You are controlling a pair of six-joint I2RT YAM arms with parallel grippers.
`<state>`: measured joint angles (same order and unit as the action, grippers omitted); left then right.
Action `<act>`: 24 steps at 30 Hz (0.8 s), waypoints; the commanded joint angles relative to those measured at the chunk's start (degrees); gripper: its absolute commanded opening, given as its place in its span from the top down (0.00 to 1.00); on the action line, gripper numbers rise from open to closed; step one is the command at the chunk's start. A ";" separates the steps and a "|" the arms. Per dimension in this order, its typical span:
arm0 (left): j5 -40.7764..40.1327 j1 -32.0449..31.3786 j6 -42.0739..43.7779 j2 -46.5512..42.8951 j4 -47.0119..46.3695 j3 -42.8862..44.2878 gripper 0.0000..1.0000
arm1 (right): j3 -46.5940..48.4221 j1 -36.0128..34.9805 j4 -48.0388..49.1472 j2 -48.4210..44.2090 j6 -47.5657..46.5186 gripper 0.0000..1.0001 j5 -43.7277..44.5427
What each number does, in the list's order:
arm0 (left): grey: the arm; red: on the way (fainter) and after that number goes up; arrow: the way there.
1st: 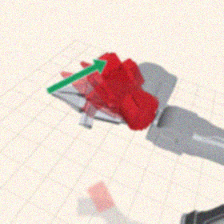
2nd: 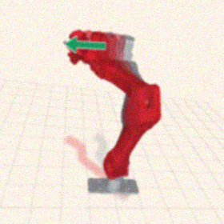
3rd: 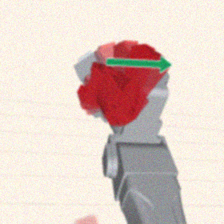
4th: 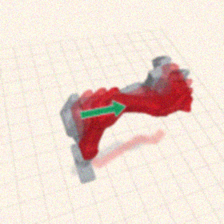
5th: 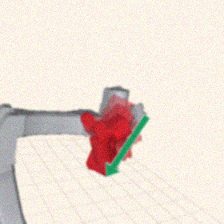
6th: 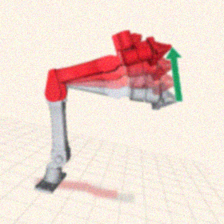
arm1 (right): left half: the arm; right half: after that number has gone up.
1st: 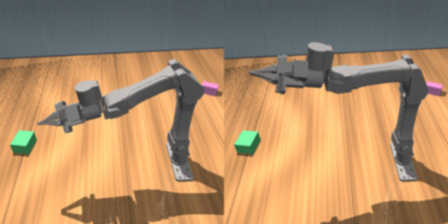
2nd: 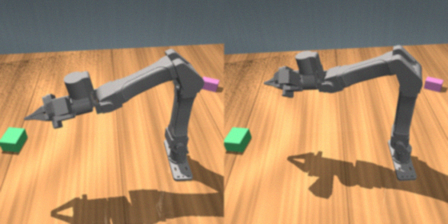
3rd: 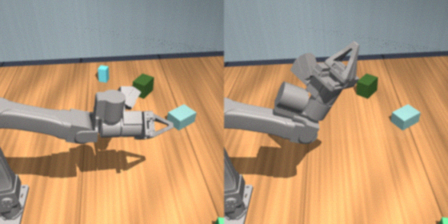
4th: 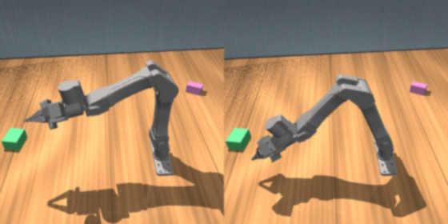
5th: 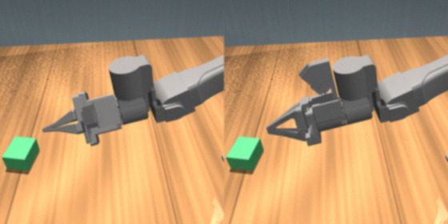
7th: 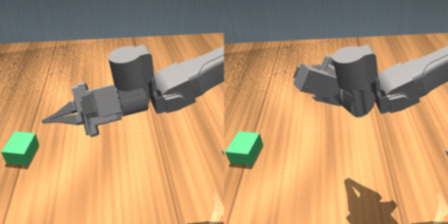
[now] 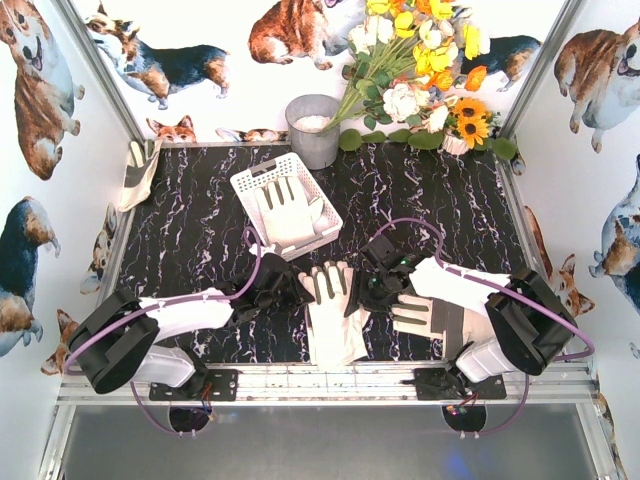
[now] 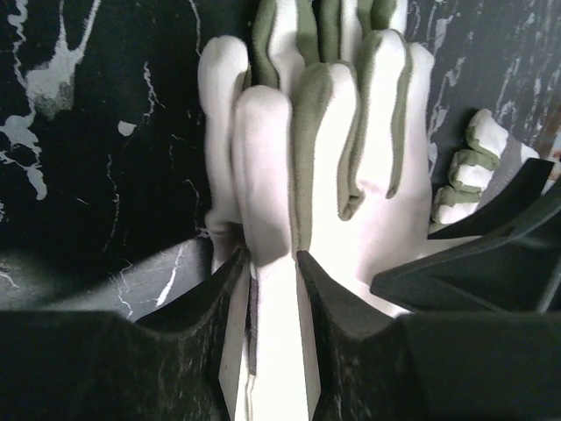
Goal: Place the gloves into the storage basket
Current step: Pair the glove with the glove.
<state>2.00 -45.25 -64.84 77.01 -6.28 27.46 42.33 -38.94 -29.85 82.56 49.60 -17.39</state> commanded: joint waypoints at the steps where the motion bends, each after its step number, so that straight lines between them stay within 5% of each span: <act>1: 1.74 0.08 -0.69 -2.44 0.11 -0.69 0.77 | 1.03 0.00 1.41 -0.72 0.23 0.56 1.04; 18: 5.03 -0.01 -0.30 4.15 -2.40 0.70 0.78 | 1.43 -0.04 1.26 0.23 -0.51 0.58 0.25; 24: 2.70 -0.01 0.09 2.91 -0.10 1.88 0.93 | 1.36 0.00 1.48 -0.57 -0.74 0.84 0.37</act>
<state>5.74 -45.28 -65.56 81.01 -7.38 27.46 42.33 -38.94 -29.89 82.67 49.23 -17.30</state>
